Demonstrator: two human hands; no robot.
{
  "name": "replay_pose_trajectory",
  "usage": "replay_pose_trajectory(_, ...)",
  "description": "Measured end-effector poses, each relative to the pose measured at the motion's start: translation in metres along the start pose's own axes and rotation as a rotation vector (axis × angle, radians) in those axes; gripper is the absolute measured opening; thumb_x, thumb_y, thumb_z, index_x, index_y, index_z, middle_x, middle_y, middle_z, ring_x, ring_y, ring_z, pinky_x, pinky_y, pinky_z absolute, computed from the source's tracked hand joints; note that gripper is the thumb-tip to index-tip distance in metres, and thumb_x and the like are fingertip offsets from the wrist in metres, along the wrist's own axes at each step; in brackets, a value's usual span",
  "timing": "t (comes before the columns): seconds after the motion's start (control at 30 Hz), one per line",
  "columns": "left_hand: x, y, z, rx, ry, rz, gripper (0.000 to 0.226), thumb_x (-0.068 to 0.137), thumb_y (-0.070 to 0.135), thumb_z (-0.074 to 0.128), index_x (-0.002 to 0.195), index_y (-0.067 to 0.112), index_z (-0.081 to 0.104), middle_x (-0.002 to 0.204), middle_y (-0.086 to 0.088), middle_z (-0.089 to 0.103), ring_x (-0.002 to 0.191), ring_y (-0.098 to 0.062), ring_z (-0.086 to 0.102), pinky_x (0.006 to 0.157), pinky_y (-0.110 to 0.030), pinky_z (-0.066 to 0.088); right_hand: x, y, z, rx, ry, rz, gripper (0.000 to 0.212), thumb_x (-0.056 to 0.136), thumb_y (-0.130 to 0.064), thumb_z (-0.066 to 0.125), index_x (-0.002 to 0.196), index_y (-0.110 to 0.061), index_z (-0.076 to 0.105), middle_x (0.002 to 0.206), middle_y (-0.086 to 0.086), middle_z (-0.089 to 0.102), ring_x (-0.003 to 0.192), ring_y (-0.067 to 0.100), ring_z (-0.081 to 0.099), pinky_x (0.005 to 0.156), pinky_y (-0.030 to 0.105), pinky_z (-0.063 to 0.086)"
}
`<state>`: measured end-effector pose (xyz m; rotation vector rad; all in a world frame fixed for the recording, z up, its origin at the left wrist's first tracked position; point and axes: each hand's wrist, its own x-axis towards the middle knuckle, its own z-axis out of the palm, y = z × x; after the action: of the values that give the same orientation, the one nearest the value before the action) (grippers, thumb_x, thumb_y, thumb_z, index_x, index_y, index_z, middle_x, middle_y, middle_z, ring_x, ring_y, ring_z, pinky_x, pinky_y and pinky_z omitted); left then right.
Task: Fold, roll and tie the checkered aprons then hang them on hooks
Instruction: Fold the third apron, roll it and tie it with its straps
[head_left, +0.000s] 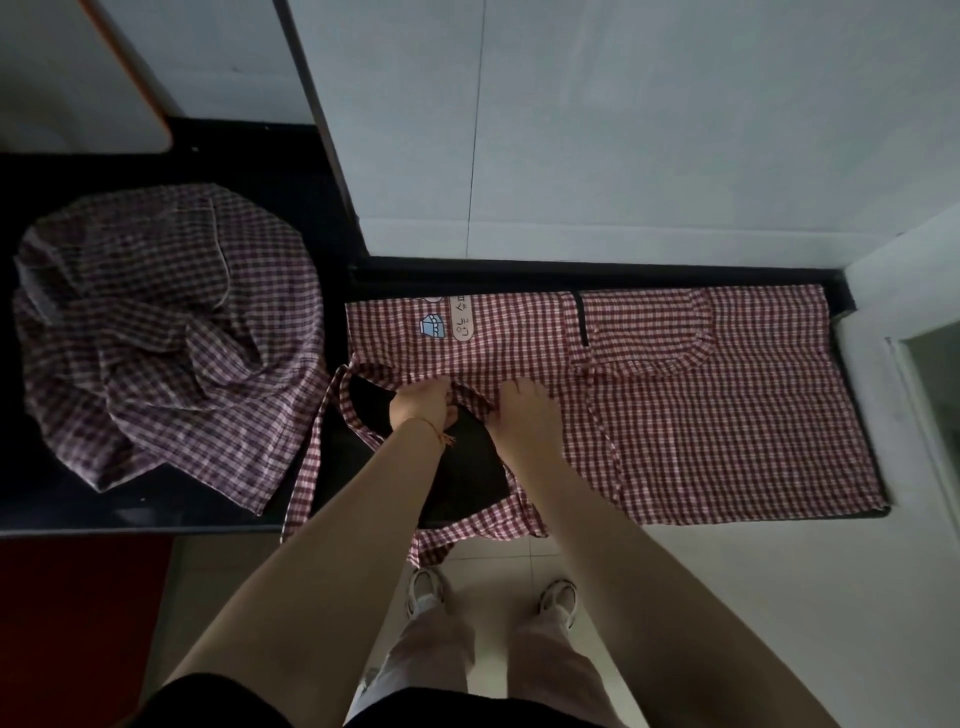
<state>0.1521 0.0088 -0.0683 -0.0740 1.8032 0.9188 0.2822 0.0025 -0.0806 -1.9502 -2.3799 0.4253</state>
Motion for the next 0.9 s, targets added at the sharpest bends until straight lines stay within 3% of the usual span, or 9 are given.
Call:
replay_pose_trajectory(0.07, 0.003, 0.000, 0.000, -0.018, -0.008, -0.005, 0.011, 0.089, 0.019, 0.069, 0.082, 0.011, 0.068, 0.085, -0.005, 0.069, 0.076, -0.015, 0.065, 0.082, -0.033, 0.060, 0.005, -0.002, -0.002, -0.016, 0.000, -0.027, 0.005, 0.093, -0.018, 0.059, 0.092, -0.013, 0.059, 0.088, 0.002, 0.058, 0.080, 0.018, 0.056, 0.070, 0.030, 0.043)
replay_pose_trajectory(0.13, 0.003, 0.003, 0.000, -0.028, -0.037, -0.007, 0.009, 0.089, 0.021, 0.070, 0.088, 0.012, 0.069, 0.090, -0.003, 0.070, 0.083, -0.015, 0.066, 0.082, -0.032, 0.057, 0.009, -0.006, -0.010, -0.004, 0.001, -0.017, 0.015, 0.092, -0.013, 0.057, 0.078, -0.015, 0.052, 0.073, -0.001, 0.050, 0.063, 0.015, 0.049, 0.059, 0.029, 0.036)
replay_pose_trajectory(0.27, -0.001, -0.007, -0.007, -0.145, -0.156, -0.002, 0.002, 0.090, 0.019, 0.068, 0.092, 0.020, 0.068, 0.102, -0.002, 0.071, 0.098, -0.017, 0.066, 0.092, -0.034, 0.049, 0.000, -0.010, -0.027, 0.107, 0.225, -0.022, 0.008, 0.081, -0.014, 0.055, 0.074, -0.014, 0.052, 0.067, -0.002, 0.048, 0.055, 0.013, 0.044, 0.049, 0.029, 0.037)
replay_pose_trajectory(0.33, 0.001, -0.019, -0.013, -0.166, -0.162, 0.020, 0.006, 0.088, 0.018, 0.067, 0.094, 0.017, 0.068, 0.103, -0.006, 0.073, 0.103, -0.023, 0.067, 0.095, -0.038, 0.052, -0.012, -0.013, -0.019, 0.094, 0.241, -0.094, 0.007, 0.081, -0.014, 0.056, 0.075, -0.015, 0.052, 0.067, -0.002, 0.048, 0.055, 0.012, 0.042, 0.049, 0.028, 0.038)
replay_pose_trajectory(0.47, 0.003, -0.024, -0.019, -0.258, -0.201, 0.071, 0.014, 0.091, 0.010, 0.063, 0.104, 0.011, 0.065, 0.108, -0.009, 0.071, 0.104, -0.023, 0.068, 0.098, -0.038, 0.053, -0.025, -0.007, 0.012, 0.063, 0.057, -0.106, 0.007, 0.084, -0.009, 0.064, 0.082, -0.014, 0.059, 0.075, 0.000, 0.057, 0.068, 0.017, 0.054, 0.062, 0.031, 0.048)
replay_pose_trajectory(0.6, 0.000, -0.021, -0.021, -0.347, -0.265, 0.118, 0.012, 0.096, 0.001, 0.053, 0.102, 0.009, 0.059, 0.109, -0.014, 0.069, 0.104, -0.026, 0.067, 0.090, -0.032, 0.055, -0.031, -0.005, 0.010, 0.069, -0.042, -0.104, 0.013, 0.086, -0.010, 0.062, 0.097, -0.015, 0.058, 0.090, 0.001, 0.060, 0.080, 0.014, 0.053, 0.069, 0.028, 0.050)
replay_pose_trajectory(0.7, 0.003, -0.022, -0.019, -0.335, -0.232, 0.127, 0.015, 0.096, 0.005, 0.053, 0.109, 0.010, 0.059, 0.109, -0.010, 0.069, 0.100, -0.024, 0.069, 0.089, -0.033, 0.056, -0.036, -0.002, 0.002, -0.026, -0.103, -0.001, 0.027, 0.084, -0.025, 0.068, 0.106, -0.017, 0.053, 0.099, 0.000, 0.055, 0.087, 0.015, 0.053, 0.073, 0.030, 0.053)
replay_pose_trajectory(0.77, 0.005, -0.023, -0.018, -0.187, -0.115, 0.161, 0.009, 0.096, 0.011, 0.057, 0.103, 0.011, 0.062, 0.105, -0.008, 0.071, 0.093, -0.022, 0.071, 0.085, -0.034, 0.059, -0.038, -0.001, -0.003, -0.063, -0.190, 0.059, 0.026, 0.088, -0.031, 0.065, 0.107, -0.017, 0.054, 0.101, 0.000, 0.056, 0.091, 0.016, 0.055, 0.079, 0.032, 0.052)
replay_pose_trajectory(0.9, 0.001, -0.024, -0.020, 0.111, 0.085, 0.192, 0.016, 0.096, 0.027, 0.060, 0.084, 0.017, 0.065, 0.082, 0.000, 0.070, 0.072, -0.016, 0.070, 0.072, -0.033, 0.060, -0.041, -0.007, -0.014, -0.028, -0.115, 0.076, 0.011, 0.092, -0.024, 0.058, 0.087, -0.019, 0.050, 0.082, -0.004, 0.055, 0.066, 0.011, 0.049, 0.064, 0.026, 0.046)
